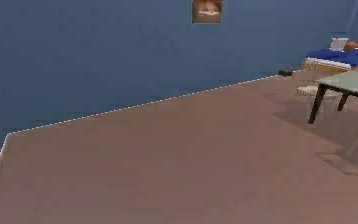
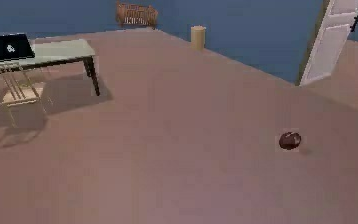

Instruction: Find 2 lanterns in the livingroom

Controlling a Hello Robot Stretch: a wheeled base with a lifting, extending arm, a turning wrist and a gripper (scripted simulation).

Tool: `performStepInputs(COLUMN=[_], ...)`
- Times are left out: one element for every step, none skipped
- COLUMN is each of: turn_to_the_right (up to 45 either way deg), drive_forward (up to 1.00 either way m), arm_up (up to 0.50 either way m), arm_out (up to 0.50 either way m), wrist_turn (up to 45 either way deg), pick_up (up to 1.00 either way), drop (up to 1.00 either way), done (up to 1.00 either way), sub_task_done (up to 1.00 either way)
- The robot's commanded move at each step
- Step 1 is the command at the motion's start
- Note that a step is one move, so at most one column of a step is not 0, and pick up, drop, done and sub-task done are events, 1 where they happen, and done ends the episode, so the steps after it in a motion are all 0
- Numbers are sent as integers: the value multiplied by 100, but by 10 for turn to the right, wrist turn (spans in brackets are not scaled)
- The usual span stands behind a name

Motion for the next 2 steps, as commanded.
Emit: performStepInputs(turn_to_the_right=[450,450], drive_forward=[0,0], arm_up=[0,0], arm_out=[0,0], wrist_turn=[0,0], pick_up=[0,0], drop=[0,0], done=[0,0], sub_task_done=[0,0])
